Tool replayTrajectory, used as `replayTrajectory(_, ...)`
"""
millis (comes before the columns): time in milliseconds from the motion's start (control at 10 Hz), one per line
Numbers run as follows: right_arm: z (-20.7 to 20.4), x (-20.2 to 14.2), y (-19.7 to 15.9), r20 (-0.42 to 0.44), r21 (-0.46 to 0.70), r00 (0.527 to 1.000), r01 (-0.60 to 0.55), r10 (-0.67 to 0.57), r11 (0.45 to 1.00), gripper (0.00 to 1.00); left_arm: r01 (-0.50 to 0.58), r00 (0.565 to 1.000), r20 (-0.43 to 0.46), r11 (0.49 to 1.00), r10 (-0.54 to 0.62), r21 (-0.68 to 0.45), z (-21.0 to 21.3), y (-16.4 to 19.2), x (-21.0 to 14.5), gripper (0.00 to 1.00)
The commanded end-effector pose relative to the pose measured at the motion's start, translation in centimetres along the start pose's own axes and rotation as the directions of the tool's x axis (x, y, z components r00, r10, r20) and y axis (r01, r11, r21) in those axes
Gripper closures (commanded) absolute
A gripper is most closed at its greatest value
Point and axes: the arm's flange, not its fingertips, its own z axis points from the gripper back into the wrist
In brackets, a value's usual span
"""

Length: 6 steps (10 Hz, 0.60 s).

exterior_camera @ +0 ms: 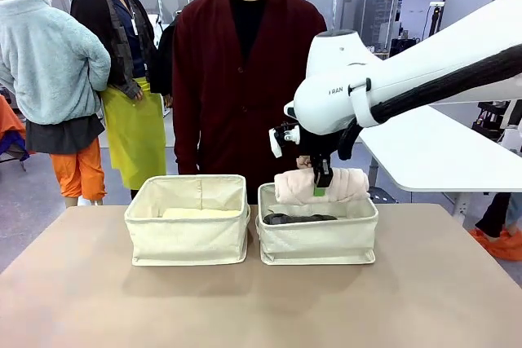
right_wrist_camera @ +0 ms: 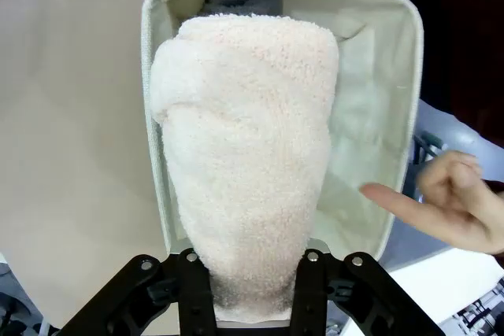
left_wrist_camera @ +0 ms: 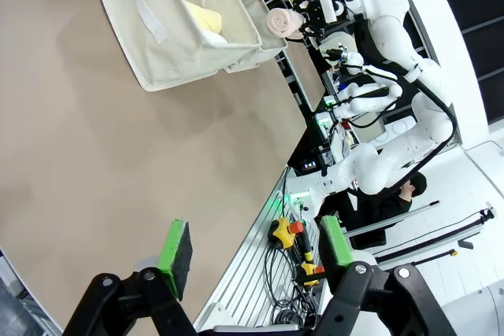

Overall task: Divide the towels into two baskets.
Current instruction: Pick up one hotel-folded towel from the bottom of the table and place it in the Fabric basket indicated by the person.

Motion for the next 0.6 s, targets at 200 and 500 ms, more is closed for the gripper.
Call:
replayTrajectory(200, -0.32, 0.53, -0.29, -0.056, 0.027, 0.998, 0.003, -0.002, 1.000, 0.10, -0.020, 1.000, -0.006, 1.000, 0.020, 0.002, 0.21, -0.63, -0.10, 0.18)
replayTrajectory(500, -0.05, 0.60, 0.23, -0.048, 0.006, 0.998, 0.031, -0.030, 1.000, 0.06, -0.020, 1.000, -0.006, 1.000, 0.020, 0.002, 0.21, -0.63, -0.10, 0.18)
